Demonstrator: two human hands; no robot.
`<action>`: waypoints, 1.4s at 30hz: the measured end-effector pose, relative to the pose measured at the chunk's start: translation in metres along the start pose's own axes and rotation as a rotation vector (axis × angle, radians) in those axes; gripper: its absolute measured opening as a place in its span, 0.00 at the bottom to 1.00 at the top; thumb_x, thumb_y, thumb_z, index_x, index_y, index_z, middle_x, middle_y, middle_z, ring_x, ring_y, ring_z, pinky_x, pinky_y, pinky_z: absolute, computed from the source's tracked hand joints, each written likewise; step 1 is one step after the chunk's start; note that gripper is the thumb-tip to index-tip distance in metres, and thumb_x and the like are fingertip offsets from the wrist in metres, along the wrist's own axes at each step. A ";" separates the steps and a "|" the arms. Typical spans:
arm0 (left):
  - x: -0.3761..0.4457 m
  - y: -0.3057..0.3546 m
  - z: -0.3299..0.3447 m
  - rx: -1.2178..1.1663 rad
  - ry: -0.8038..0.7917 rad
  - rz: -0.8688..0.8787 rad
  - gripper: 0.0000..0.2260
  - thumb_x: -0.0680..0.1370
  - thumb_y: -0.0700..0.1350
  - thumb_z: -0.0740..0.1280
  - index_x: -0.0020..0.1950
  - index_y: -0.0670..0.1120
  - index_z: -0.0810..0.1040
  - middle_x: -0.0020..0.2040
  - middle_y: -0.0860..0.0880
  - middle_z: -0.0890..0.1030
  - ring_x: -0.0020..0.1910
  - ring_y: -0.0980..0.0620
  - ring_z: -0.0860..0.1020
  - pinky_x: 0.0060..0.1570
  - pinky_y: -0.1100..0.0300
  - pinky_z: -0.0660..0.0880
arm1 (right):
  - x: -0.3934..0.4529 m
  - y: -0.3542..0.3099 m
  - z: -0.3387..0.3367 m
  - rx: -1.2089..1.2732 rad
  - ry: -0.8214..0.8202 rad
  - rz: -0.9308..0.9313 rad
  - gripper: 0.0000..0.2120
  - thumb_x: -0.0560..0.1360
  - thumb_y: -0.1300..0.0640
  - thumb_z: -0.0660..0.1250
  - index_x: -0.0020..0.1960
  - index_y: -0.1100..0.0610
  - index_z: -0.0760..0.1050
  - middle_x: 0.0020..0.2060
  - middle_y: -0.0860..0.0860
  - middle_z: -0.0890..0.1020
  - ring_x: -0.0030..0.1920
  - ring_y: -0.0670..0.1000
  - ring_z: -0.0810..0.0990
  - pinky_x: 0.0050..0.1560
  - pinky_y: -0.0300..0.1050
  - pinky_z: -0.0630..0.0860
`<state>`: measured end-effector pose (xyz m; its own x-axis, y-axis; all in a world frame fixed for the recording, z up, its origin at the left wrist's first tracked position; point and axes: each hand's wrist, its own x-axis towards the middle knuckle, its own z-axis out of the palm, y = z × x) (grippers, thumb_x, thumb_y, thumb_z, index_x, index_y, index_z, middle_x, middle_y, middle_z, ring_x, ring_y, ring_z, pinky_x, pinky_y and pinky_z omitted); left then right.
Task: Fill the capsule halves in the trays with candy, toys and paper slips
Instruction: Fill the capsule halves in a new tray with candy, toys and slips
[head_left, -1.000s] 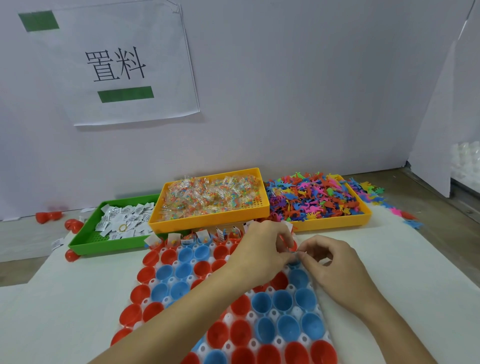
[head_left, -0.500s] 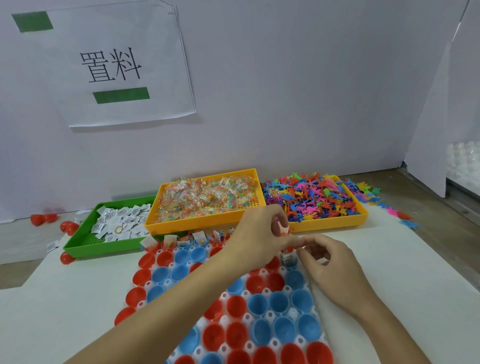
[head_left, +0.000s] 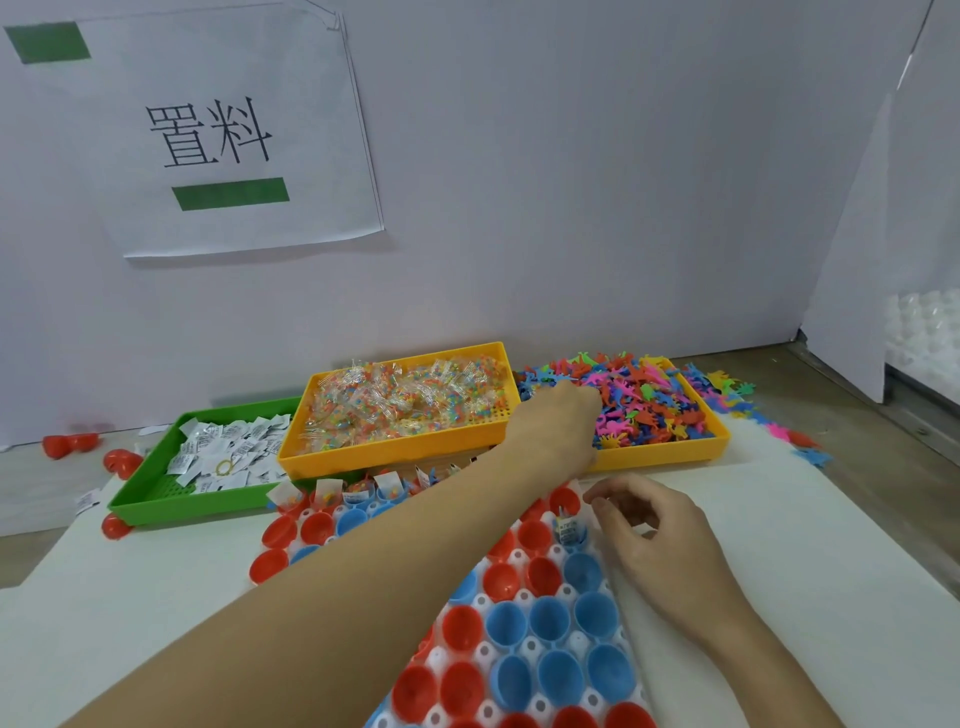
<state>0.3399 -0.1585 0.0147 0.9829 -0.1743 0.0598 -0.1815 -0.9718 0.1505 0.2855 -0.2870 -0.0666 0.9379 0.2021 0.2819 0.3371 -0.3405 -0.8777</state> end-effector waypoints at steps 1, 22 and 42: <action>0.001 0.000 0.000 -0.015 -0.008 -0.002 0.09 0.77 0.42 0.72 0.44 0.43 0.71 0.44 0.45 0.75 0.47 0.43 0.79 0.47 0.48 0.79 | 0.000 0.000 0.000 0.000 0.000 -0.003 0.11 0.78 0.60 0.67 0.44 0.44 0.80 0.40 0.33 0.82 0.47 0.37 0.80 0.41 0.27 0.73; -0.064 -0.046 -0.023 -1.372 0.216 -0.293 0.06 0.79 0.36 0.68 0.43 0.43 0.81 0.38 0.43 0.85 0.34 0.52 0.82 0.37 0.65 0.79 | -0.001 -0.001 0.001 0.006 0.015 -0.002 0.11 0.78 0.61 0.69 0.45 0.45 0.81 0.39 0.36 0.83 0.43 0.41 0.80 0.40 0.32 0.75; -0.089 -0.057 0.004 -0.457 0.047 -0.051 0.03 0.76 0.42 0.72 0.43 0.46 0.85 0.37 0.52 0.83 0.36 0.58 0.79 0.37 0.66 0.78 | -0.002 -0.001 0.002 0.002 0.003 0.008 0.09 0.78 0.59 0.69 0.45 0.45 0.81 0.40 0.36 0.83 0.44 0.40 0.80 0.40 0.30 0.74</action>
<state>0.2630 -0.0882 -0.0031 0.9903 -0.1107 0.0843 -0.1391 -0.8071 0.5737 0.2830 -0.2854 -0.0666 0.9409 0.1969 0.2757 0.3293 -0.3400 -0.8809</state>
